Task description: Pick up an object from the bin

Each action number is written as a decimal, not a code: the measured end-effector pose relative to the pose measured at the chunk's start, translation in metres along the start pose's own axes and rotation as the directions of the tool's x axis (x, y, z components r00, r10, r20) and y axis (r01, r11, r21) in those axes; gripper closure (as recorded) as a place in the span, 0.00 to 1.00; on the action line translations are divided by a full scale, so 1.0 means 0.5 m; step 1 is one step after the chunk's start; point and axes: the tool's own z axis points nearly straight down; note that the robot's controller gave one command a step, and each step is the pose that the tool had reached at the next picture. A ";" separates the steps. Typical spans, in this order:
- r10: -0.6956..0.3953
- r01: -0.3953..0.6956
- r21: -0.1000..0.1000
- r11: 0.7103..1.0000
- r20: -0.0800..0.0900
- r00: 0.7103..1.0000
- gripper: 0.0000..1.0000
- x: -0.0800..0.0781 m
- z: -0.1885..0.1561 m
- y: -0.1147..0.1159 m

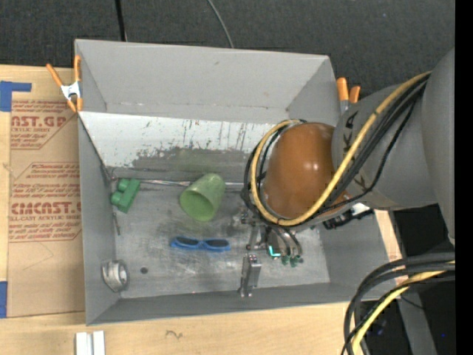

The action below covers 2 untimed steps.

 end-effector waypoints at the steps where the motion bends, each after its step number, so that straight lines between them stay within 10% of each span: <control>1: 0.055 -0.055 -0.003 0.998 0.013 0.998 0.00 -0.050 0.126 0.103; 2: 0.003 -0.003 0.000 1.000 0.009 1.000 0.00 -0.011 0.062 0.127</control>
Offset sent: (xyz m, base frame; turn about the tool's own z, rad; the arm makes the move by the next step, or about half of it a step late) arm 0.0232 0.0483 -0.0617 0.0579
